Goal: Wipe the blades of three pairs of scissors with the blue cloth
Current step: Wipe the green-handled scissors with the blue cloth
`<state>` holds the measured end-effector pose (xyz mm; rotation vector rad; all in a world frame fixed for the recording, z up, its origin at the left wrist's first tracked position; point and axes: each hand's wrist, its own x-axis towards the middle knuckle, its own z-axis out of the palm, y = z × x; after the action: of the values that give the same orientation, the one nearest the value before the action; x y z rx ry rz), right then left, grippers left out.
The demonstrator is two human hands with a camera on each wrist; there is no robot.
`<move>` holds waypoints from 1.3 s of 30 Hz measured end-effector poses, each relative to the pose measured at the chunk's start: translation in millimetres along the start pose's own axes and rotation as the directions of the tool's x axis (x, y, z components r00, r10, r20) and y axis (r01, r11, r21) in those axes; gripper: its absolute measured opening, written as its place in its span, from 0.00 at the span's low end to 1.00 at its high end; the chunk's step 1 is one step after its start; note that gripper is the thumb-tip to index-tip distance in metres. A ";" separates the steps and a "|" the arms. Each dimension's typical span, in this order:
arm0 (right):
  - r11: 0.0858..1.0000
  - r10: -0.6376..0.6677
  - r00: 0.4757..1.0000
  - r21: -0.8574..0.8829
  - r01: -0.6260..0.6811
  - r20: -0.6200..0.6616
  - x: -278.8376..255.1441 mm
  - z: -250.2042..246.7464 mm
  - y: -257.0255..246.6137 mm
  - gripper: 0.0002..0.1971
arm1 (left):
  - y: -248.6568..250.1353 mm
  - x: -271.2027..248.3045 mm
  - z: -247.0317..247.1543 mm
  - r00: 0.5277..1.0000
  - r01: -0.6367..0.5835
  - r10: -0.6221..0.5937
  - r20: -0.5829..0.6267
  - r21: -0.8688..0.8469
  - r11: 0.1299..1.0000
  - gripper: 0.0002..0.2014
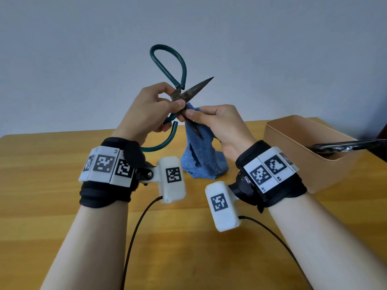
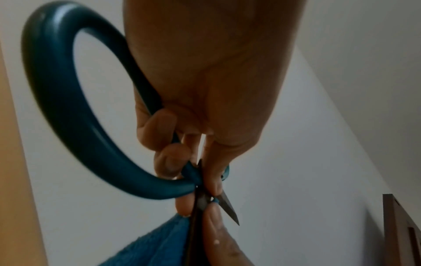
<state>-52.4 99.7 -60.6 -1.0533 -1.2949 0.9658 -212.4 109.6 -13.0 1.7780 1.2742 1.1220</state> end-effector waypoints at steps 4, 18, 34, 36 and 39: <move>0.998 0.050 0.998 -0.039 -0.048 0.044 0.5 -2.6 -2.2 0.09 | -5.1 2.5 -4.7 0.998 -0.012 0.013 -0.060 0.003 1.000 0.05; 0.971 0.198 0.965 -0.166 -0.170 0.171 6.8 -21.1 -8.3 0.10 | -28.9 7.0 -34.8 0.948 0.034 -0.068 -0.310 -0.112 0.993 0.09; 0.947 -0.139 0.990 -0.294 0.130 -0.008 7.9 -21.8 -1.6 0.29 | -18.5 3.7 -23.1 0.978 0.110 -0.082 0.194 -0.140 0.984 0.13; 0.941 -0.174 0.984 -0.290 0.175 0.029 7.2 -20.2 -2.3 0.30 | -15.3 4.1 -20.4 0.956 0.165 -0.117 0.269 -0.164 0.973 0.15; 0.935 -0.228 0.972 -0.268 0.232 0.047 6.2 -17.2 -4.4 0.25 | -9.0 2.6 -15.3 0.917 0.235 -0.158 0.367 -0.177 0.956 0.16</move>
<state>-35.0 103.5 -54.6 -1.0724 -1.5570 0.6310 -229.4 115.4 -14.0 1.5593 1.0442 0.7571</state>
